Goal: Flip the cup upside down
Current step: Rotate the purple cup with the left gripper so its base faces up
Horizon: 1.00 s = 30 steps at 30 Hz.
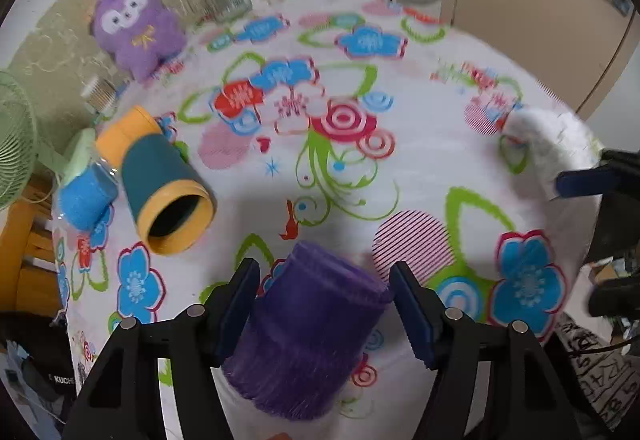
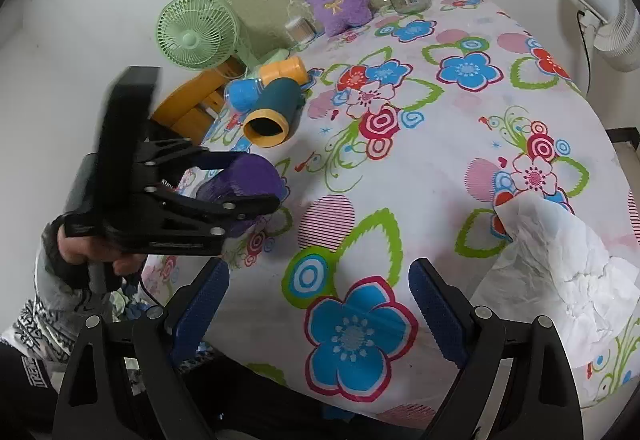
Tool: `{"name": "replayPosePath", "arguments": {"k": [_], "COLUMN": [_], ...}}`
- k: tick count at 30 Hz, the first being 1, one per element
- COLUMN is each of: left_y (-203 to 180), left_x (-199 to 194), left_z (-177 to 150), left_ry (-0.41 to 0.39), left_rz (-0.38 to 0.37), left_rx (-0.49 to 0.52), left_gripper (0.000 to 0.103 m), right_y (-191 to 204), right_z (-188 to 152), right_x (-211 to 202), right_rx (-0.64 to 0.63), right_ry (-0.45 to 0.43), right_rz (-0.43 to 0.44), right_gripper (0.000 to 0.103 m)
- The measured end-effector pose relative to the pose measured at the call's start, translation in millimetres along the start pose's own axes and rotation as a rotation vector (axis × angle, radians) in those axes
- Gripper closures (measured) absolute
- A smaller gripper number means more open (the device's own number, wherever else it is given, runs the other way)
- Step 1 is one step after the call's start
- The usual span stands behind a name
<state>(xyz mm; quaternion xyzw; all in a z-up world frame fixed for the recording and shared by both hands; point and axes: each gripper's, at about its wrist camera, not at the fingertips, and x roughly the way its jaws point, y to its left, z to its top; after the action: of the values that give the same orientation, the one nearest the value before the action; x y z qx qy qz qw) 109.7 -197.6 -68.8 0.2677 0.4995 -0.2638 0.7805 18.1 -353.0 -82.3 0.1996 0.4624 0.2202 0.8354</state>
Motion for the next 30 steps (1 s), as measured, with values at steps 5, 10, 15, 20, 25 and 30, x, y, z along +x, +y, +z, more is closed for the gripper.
{"name": "replayPosePath", "arguments": {"k": [5, 10, 15, 20, 25, 30], "left_y": [3, 12, 26, 35, 33, 27], "left_x": [-34, -59, -80, -105, -120, -128], "left_z": [-12, -28, -46, -68, -86, -101], "left_ry": [-0.085, -0.170, -0.258, -0.340, -0.374, -0.405], "left_rz": [-0.006, -0.015, -0.030, -0.021, -0.030, 0.008], "left_rx": [-0.055, -0.135, -0.267, -0.407, -0.496, -0.564], "left_gripper": [0.046, 0.047, 0.047, 0.047, 0.047, 0.047], "right_y": [11, 21, 32, 42, 51, 61], "right_z": [2, 3, 4, 5, 5, 5], "right_x": [2, 6, 4, 3, 6, 13], "right_rx": [-0.028, -0.047, -0.074, -0.094, -0.113, -0.161], "right_ry": [0.003, 0.009, 0.004, 0.002, 0.001, -0.011], "right_rz": [0.018, 0.028, 0.036, 0.035, 0.025, -0.039], "right_gripper": [0.010, 0.010, 0.010, 0.010, 0.010, 0.010]}}
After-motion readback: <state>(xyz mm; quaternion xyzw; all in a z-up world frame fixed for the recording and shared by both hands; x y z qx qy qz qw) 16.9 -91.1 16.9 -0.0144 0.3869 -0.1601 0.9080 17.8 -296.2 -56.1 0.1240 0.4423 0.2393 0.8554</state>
